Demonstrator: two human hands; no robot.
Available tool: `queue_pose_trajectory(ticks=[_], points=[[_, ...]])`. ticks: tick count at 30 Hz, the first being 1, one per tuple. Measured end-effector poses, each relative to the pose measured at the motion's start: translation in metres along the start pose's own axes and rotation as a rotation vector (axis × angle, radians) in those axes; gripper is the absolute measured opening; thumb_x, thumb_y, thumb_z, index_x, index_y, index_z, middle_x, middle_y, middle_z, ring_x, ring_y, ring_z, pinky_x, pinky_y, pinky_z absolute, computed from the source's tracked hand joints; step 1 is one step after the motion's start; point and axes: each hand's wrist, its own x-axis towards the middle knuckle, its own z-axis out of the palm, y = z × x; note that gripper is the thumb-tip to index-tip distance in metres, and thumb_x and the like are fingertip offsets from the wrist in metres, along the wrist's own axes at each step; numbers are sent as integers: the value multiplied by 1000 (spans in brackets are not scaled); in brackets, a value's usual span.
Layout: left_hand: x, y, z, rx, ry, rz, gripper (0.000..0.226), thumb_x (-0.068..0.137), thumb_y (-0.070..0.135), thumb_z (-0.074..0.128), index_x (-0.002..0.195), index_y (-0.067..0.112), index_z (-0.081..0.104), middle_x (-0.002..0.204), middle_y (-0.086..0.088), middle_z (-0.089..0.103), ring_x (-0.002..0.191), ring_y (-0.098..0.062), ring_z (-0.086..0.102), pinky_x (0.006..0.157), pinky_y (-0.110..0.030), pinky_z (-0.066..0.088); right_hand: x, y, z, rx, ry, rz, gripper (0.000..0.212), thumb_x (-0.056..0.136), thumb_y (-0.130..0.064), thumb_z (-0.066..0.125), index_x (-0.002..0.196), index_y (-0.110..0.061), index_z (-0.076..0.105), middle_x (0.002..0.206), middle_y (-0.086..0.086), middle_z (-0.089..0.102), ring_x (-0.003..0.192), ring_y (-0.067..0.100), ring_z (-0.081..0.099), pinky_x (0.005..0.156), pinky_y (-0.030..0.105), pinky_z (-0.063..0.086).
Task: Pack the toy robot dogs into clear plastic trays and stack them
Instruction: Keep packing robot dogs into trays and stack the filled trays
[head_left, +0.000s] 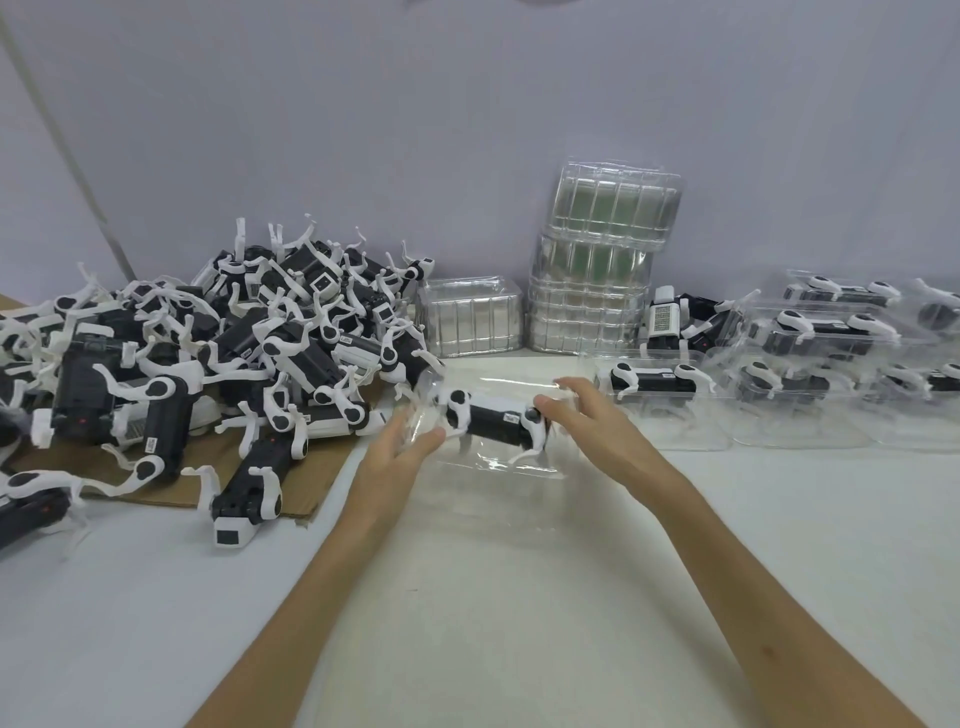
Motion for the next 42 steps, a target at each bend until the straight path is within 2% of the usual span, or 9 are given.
queue_pose_trajectory(ticks=[5, 7, 12, 17, 24, 29, 34, 37, 42], points=[[0, 3, -8, -100, -22, 38, 65, 94, 33, 63, 151, 39, 34, 124, 12, 56, 111, -9, 60, 78, -22, 45, -2, 1, -1, 187, -119, -122, 81, 85, -48, 72, 151, -46, 26, 160, -19, 25, 107, -18, 47, 109, 42, 42], [1, 1, -9, -134, -23, 30, 65, 93, 32, 65, 151, 38, 35, 122, 12, 57, 107, -9, 61, 84, -33, 50, -2, 2, 1, 208, -128, -145, 87, 81, -49, 75, 152, -48, 24, 158, -21, 24, 100, -25, 49, 100, 35, 48], [2, 1, -10, -164, -46, 25, 78, 77, 35, 79, 144, 40, 40, 126, 3, 60, 103, -9, 65, 85, -38, 53, -1, 5, 11, 399, -25, -146, 88, 65, -45, 84, 141, -47, 39, 151, -16, 37, 125, 15, 53, 99, 36, 47], [6, -5, -8, -178, 3, 50, 75, 84, 10, 76, 145, 29, 36, 131, -2, 60, 102, -18, 61, 76, -26, 48, 3, 8, 24, 568, 63, -118, 64, 74, -19, 86, 121, -45, 52, 134, -11, 55, 116, 12, 62, 92, 30, 51], [9, -8, -7, -224, 4, 24, 106, 55, 23, 86, 148, 28, 34, 120, 0, 56, 116, -17, 56, 88, -28, 44, 3, 6, 22, 503, 57, -165, 66, 78, -20, 83, 124, -55, 51, 140, -15, 48, 121, 9, 57, 83, 20, 44], [10, -10, -8, -240, 18, -4, 106, 51, 42, 89, 143, 31, 39, 125, -6, 56, 114, -19, 58, 101, -37, 45, 0, 3, 21, 309, 45, -205, 73, 84, -25, 79, 144, -41, 41, 133, -35, 41, 130, 8, 45, 96, 22, 39], [14, -17, 0, -159, 267, -9, 87, 75, 21, 86, 146, 24, 36, 129, -7, 47, 110, -23, 56, 98, -42, 49, -13, -8, 34, -210, 480, -558, 54, 82, -10, 72, 132, -21, 54, 126, -5, 53, 116, 12, 49, 104, 33, 33], [13, -20, 6, -104, 403, 70, 88, 77, 25, 85, 148, 21, 32, 133, -3, 39, 116, -18, 48, 96, -30, 40, -20, -14, 45, -440, 244, -612, 40, 85, -11, 59, 121, -31, 65, 118, -9, 63, 115, 17, 53, 107, 34, 19], [8, -22, 10, -18, 446, 183, 85, 81, 32, 81, 148, 20, 30, 128, -3, 38, 108, -11, 48, 85, -19, 41, -28, -8, 71, -831, 35, -541, 63, 88, -21, 53, 145, -44, 39, 157, 5, 34, 146, 24, 21, 115, 46, -12]])
